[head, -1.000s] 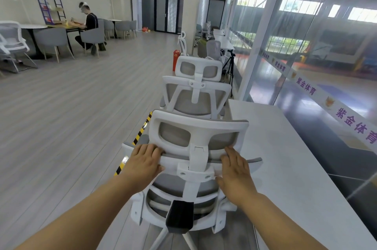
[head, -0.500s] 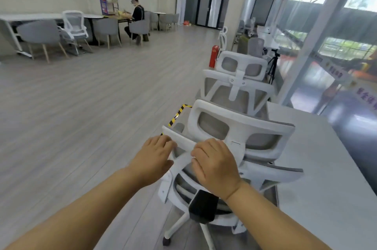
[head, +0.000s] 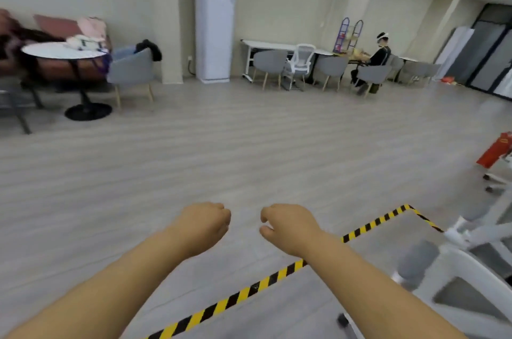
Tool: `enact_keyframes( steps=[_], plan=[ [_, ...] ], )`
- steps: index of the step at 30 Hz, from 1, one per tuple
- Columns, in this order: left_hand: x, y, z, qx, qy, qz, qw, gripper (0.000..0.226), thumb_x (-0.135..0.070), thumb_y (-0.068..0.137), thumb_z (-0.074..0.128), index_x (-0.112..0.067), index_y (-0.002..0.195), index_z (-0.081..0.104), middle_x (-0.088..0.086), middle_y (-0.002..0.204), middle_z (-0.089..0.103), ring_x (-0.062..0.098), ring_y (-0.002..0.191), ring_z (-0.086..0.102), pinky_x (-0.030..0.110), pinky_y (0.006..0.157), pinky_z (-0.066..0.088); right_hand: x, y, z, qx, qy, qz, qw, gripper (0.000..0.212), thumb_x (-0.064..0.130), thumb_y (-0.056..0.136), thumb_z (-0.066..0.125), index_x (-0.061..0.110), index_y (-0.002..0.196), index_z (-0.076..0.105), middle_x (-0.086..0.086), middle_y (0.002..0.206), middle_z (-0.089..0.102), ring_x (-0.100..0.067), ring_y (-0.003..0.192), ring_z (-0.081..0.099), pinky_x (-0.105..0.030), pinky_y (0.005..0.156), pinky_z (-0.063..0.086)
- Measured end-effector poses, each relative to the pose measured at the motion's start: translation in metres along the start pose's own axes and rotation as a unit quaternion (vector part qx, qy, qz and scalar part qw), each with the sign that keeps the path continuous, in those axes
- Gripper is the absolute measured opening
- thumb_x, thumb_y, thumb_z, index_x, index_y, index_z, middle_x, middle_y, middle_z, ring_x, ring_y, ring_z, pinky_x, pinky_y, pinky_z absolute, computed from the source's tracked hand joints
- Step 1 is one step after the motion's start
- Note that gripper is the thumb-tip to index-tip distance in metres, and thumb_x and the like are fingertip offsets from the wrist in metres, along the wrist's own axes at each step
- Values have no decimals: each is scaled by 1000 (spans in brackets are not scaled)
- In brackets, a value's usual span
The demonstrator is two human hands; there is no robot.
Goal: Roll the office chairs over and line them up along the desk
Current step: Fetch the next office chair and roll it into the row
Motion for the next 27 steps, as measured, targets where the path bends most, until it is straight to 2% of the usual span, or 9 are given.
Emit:
enact_keyframes(
  steps=[2, 5, 10, 14, 18, 27],
  plan=[
    [76, -39, -2, 5, 7, -63, 998, 27, -31, 97, 36, -16, 109, 54, 1, 112, 55, 23, 101, 52, 32, 73, 40, 60, 50, 2, 8, -13, -50, 999, 32, 37, 95, 42, 14, 113, 55, -8, 111, 61, -30, 97, 57, -40, 80, 49],
    [182, -108, -2, 30, 21, -158, 987, 29, -32, 97, 37, -17, 115, 52, 3, 118, 54, 24, 107, 51, 31, 74, 36, 157, 117, 4, 20, -19, -116, 993, 32, 38, 95, 41, 16, 115, 55, -7, 116, 59, -31, 102, 56, -37, 81, 46],
    [319, -232, -6, 59, 25, -306, 950, 31, -32, 96, 37, -15, 117, 52, 5, 120, 53, 26, 109, 50, 32, 81, 39, 327, 194, 0, 28, -11, -244, 969, 32, 38, 94, 42, 18, 116, 55, -7, 120, 58, -30, 106, 55, -36, 83, 44],
    [394, -321, -11, 55, 7, -409, 911, 29, -33, 96, 37, -17, 115, 53, 2, 118, 54, 23, 107, 51, 32, 82, 40, 442, 231, -5, 28, -12, -340, 940, 32, 37, 95, 42, 18, 117, 54, -5, 120, 58, -29, 106, 55, -35, 81, 43],
    [447, -386, -11, 40, -15, -485, 873, 28, -33, 97, 36, -19, 113, 53, -1, 115, 54, 20, 102, 51, 30, 76, 39, 533, 270, 2, 39, -8, -412, 910, 31, 39, 94, 42, 20, 116, 55, -3, 118, 59, -26, 105, 56, -34, 82, 45],
    [584, -453, -2, 37, -30, -606, 794, 30, -35, 98, 34, -20, 116, 52, -2, 116, 54, 16, 103, 51, 26, 75, 36, 689, 389, 19, 71, -32, -525, 848, 28, 39, 94, 43, 21, 111, 56, -3, 117, 59, -26, 105, 55, -33, 79, 41]
  ],
)
Point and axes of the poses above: each hand's wrist, its own y-axis towards the middle knuckle, its own z-axis out of the palm, x = y × z, the point moved 9 cm from there along y, towards the middle knuckle
